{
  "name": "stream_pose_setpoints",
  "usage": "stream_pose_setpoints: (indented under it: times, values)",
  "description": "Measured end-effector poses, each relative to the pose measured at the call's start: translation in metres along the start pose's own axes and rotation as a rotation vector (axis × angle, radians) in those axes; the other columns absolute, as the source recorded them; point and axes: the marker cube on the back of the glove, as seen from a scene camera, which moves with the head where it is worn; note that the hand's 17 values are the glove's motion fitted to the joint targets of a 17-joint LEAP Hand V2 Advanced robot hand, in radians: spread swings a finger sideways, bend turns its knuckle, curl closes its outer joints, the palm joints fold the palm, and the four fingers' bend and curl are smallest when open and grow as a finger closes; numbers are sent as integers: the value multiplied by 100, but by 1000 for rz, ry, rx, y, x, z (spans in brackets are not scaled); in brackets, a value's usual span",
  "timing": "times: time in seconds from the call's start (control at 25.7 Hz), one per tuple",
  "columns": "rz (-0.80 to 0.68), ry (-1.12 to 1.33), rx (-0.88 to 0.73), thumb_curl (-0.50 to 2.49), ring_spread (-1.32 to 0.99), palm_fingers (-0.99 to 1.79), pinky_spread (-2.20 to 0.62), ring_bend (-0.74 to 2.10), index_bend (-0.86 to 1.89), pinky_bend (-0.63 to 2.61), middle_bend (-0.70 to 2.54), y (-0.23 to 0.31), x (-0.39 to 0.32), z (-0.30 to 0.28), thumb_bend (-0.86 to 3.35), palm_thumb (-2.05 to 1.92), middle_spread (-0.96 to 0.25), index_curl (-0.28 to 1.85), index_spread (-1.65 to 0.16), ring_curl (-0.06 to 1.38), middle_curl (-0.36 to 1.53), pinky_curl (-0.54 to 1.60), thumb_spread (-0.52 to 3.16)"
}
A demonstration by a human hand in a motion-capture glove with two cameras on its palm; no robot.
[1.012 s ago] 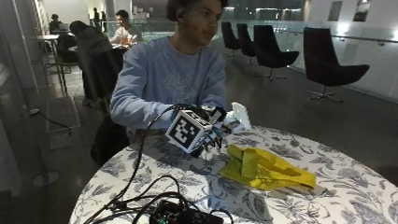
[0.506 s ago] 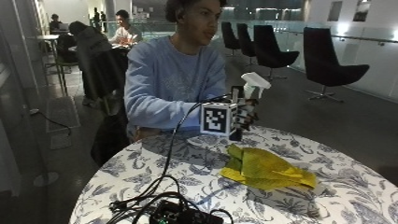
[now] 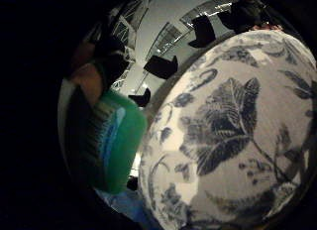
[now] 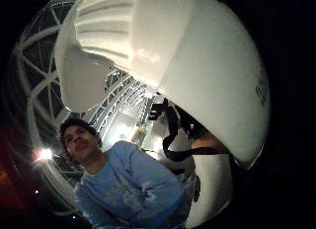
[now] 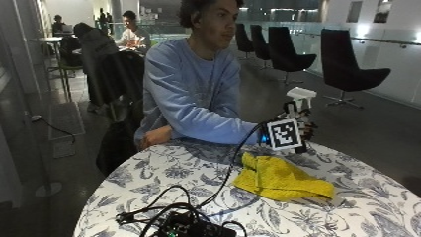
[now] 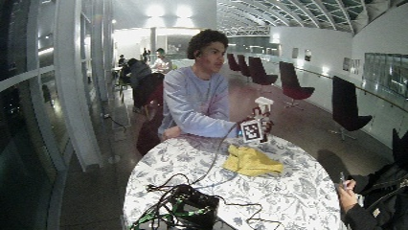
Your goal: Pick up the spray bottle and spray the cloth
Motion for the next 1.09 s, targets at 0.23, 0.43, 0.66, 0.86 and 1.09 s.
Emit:
stream_pose_setpoints:
  times: [0.23, 0.43, 0.66, 0.86, 1.09]
  values:
    - [9, 16, -8, 50, -2, 83, 10, 62, 16, 9, 35, -11, 14, 29, -4, 72, -6, 26, -31, 42, 49, 28, 96]
    - [11, -6, -33, 47, -2, 80, 9, 62, 17, 8, 36, -7, 15, 37, -3, 72, -6, 28, -31, 42, 49, 24, 95]
    - [52, 102, -67, 45, -3, 75, 7, 60, 16, 9, 38, 3, 29, 42, -2, 75, -6, 31, -31, 41, 49, 21, 92]
    - [181, 216, -88, 43, 0, 36, 8, 44, 7, 26, 33, 29, 24, 18, -3, 75, -3, 29, -34, 39, 48, 27, 91]
    - [251, 338, -119, 43, 3, 38, 10, 41, 13, 28, 29, 94, -18, -64, -1, 82, 2, 26, -35, 33, 44, 27, 92]
